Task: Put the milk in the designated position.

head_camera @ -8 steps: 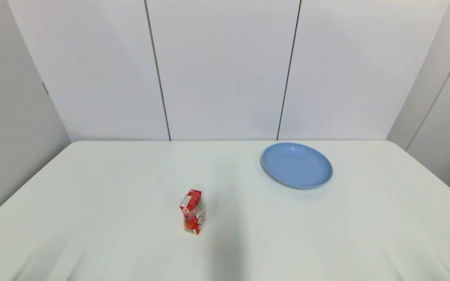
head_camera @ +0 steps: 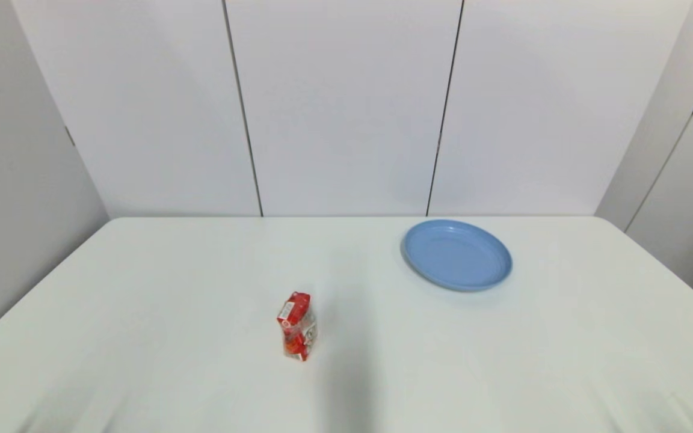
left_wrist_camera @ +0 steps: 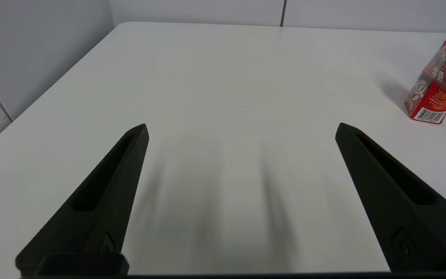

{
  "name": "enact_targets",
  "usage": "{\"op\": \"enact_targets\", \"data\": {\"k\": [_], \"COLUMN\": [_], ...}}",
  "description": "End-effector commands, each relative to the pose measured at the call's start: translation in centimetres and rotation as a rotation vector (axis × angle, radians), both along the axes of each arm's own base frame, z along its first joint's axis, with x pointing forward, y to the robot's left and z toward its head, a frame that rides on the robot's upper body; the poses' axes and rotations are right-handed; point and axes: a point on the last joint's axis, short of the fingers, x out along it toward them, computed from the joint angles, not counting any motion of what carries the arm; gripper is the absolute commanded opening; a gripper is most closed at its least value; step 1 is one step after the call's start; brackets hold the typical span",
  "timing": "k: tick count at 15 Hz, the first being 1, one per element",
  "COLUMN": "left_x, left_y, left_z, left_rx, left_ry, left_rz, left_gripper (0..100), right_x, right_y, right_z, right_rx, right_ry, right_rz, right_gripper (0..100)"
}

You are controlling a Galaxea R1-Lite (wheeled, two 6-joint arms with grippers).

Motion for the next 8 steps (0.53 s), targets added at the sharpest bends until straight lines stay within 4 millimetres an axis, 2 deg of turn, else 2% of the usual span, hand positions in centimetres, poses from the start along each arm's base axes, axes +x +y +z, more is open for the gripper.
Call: {"op": "enact_targets", "data": {"k": [1,6,7,8], "left_x": [0.0,0.4,0.8,1.3], "left_y": [0.0,0.0,0.0,0.0], "left_z": [0.0,0.1,1.0,2.8], "left_rx": [-0.001,0.003,0.017,0.054], "left_ry": [0.001,0.059,0.093,0.118], "left_rz": [0.001,0.003,-0.002,-0.006], "left_gripper": [100,100,100,100], "right_x": [0.0,0.0,0.0,0.0], "right_y": [0.0,0.0,0.0,0.0], "right_z": [0.0,0.0,0.0,0.0], "right_rx": [0.001,0.002,0.002,0.001], "right_ry": [0.001,0.001,0.001,0.001], "right_rz": [0.0,0.0,0.0,0.0], "right_gripper": [100,100,100,100]}}
